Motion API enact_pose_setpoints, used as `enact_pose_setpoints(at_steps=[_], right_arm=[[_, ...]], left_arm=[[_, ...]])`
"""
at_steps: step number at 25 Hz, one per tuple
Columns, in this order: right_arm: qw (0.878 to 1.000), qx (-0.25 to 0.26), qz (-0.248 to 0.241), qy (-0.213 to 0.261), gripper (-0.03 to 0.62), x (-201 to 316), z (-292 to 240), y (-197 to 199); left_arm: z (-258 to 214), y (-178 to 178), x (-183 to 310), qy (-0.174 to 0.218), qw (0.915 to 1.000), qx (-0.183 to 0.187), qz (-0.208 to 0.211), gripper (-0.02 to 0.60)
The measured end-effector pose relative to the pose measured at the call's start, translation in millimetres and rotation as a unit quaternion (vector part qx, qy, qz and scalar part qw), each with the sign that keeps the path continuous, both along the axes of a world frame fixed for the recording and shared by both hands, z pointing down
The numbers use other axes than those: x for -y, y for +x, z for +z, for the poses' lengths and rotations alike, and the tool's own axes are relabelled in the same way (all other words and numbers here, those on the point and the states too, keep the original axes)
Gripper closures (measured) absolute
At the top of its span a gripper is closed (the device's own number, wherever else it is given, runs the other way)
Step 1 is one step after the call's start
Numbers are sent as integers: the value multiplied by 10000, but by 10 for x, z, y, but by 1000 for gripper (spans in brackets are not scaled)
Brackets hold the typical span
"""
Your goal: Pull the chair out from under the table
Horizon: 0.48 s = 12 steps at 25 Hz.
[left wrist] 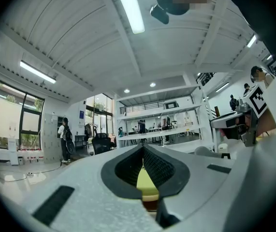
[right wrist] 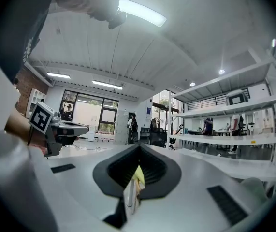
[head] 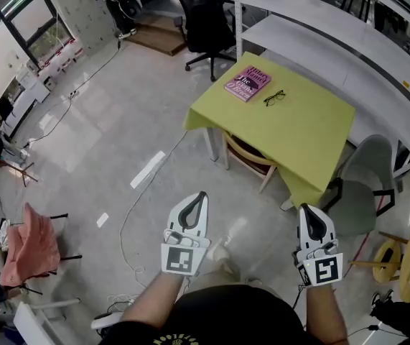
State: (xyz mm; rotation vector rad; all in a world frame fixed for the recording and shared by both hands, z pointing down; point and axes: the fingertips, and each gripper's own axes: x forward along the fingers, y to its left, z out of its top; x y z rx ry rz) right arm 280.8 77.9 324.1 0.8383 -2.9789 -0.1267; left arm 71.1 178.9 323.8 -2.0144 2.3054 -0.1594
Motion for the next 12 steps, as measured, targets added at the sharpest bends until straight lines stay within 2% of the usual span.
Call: enact_pose_setpoints(at_steps=[12], right_arm=[[9996,-144,181,-169,588,152,78,-318]], left_arm=[[112,-401,238,-51,9996,-159,237,572]])
